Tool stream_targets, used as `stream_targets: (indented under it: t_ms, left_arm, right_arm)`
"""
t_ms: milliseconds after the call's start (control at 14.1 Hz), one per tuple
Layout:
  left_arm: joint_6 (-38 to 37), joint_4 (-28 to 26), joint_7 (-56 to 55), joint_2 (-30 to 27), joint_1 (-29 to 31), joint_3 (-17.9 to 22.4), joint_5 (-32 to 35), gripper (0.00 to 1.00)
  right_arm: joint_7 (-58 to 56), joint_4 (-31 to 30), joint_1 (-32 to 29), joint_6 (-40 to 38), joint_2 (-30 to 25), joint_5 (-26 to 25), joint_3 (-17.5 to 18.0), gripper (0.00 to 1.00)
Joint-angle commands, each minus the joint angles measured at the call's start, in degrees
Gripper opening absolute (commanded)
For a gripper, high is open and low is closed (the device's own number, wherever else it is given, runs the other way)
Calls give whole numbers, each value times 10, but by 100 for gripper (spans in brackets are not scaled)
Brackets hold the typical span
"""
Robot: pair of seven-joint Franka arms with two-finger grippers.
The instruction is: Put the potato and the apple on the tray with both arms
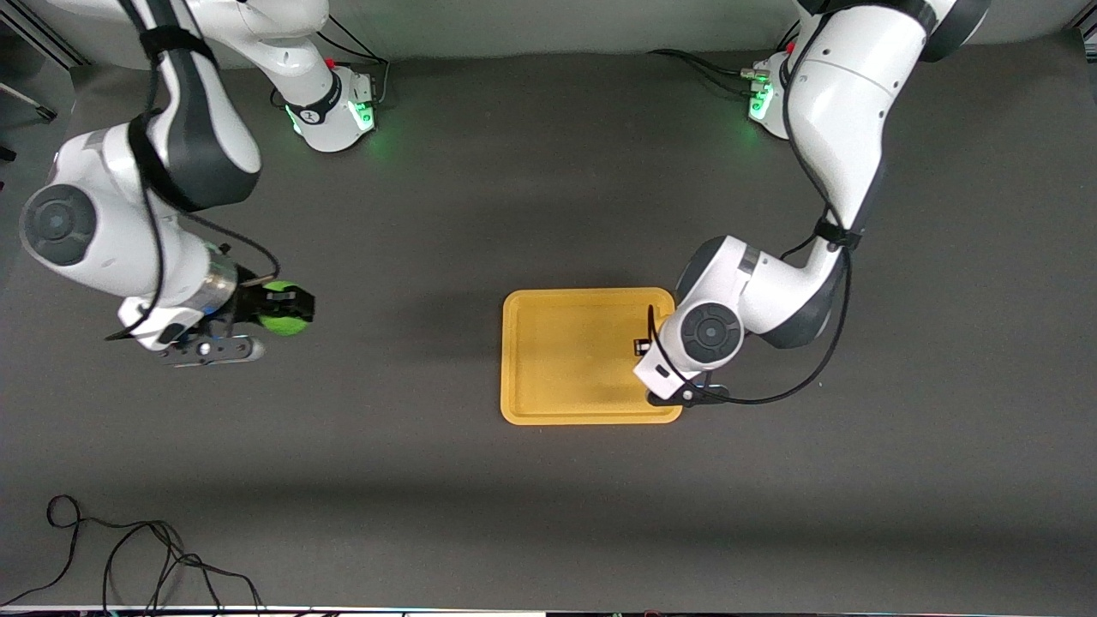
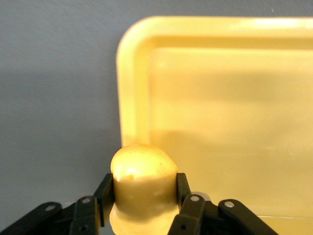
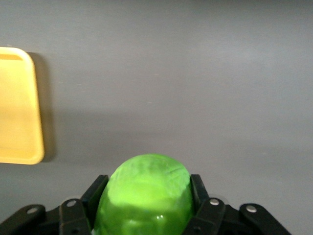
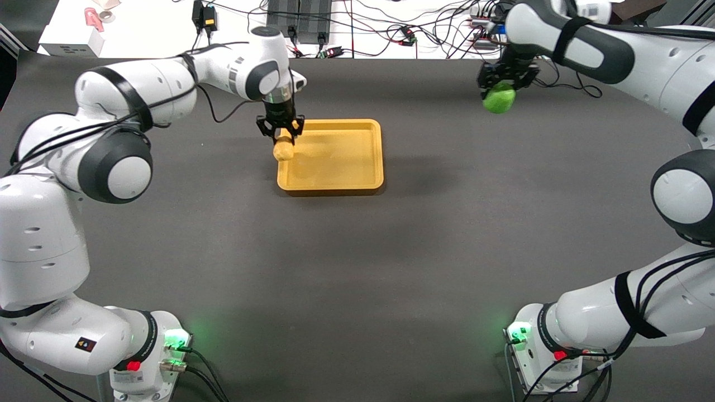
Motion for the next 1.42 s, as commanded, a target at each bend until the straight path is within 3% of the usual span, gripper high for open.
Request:
stream_targets:
  t_ms: [0, 71, 142, 283, 354, 496, 708, 850, 1062, 1204, 1345]
  left_arm:
    - [-4, 13, -12, 2, -18, 10, -5, 0]
    - [2, 13, -12, 11, -28, 10, -6, 5]
    - [15, 12, -12, 19, -34, 10, -5, 18]
    - [29, 10, -13, 24, -33, 10, 0, 81]
    - [28, 9, -16, 23, -34, 10, 1, 100]
    - [25, 9, -17, 14, -32, 14, 5, 100]
    - [-1, 6, -14, -52, -11, 16, 8, 100]
    - [-27, 6, -8, -102, 20, 16, 30, 100]
    - [-45, -7, 10, -173, 67, 16, 35, 100]
    - [-107, -11, 83, -224, 110, 15, 33, 100]
    - [-149, -13, 144, -265, 146, 15, 30, 100]
  right_arm:
    - [71, 39, -1, 5, 33, 1, 41, 20]
    - [89, 40, -1, 24, 46, 0, 53, 20]
    - [114, 41, -1, 51, 56, 0, 65, 20]
    - [166, 54, 0, 85, 86, -1, 92, 20]
    - [188, 66, 1, 97, 106, -5, 105, 20]
    - [219, 80, 7, 132, 147, -13, 127, 20]
    - [254, 89, 23, 201, 204, -41, 139, 20]
    - [339, 124, 26, 242, 256, -56, 192, 20]
    - [550, 170, 66, 271, 339, -222, 229, 20]
    - [673, 195, 75, 272, 396, -334, 261, 19]
    - [759, 193, 81, 271, 421, -398, 277, 19]
